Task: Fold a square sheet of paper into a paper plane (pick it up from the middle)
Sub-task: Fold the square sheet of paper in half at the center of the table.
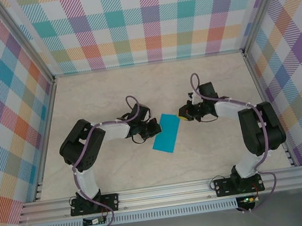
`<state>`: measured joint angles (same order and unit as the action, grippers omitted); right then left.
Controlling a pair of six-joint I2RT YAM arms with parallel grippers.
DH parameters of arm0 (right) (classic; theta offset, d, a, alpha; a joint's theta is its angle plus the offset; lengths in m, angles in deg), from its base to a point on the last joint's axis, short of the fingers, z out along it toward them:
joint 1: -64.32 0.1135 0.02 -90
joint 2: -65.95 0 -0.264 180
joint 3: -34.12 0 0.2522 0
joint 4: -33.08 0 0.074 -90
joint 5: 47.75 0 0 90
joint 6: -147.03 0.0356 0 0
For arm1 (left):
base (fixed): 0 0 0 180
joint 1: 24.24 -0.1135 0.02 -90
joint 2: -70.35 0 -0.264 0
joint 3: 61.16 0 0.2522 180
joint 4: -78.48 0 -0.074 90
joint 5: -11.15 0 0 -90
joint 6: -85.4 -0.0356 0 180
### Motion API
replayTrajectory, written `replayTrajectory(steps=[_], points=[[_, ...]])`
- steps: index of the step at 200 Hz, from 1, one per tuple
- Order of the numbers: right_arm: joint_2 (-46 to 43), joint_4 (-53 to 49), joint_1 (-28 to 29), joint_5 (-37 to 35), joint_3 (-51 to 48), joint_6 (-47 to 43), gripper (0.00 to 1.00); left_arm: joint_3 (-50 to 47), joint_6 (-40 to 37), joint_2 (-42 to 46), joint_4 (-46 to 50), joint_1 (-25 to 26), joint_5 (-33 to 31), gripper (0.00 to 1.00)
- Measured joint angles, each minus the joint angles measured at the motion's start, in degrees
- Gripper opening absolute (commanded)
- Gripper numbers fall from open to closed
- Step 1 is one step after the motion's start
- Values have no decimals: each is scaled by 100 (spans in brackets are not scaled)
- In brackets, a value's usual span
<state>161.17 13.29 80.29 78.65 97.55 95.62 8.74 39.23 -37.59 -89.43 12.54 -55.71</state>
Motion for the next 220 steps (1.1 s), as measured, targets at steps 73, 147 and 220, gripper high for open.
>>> replayTrajectory(steps=[73,147,220], points=[[-332,308,903,-240,-713,444,0,17,-2,0,17,2,-2,0],[-166,890,1156,-234,-1434,610,0,17,-15,0,20,0,-2,0],[-205,739,1215,-402,-1473,509,0,15,-22,0,22,0,-2,0]])
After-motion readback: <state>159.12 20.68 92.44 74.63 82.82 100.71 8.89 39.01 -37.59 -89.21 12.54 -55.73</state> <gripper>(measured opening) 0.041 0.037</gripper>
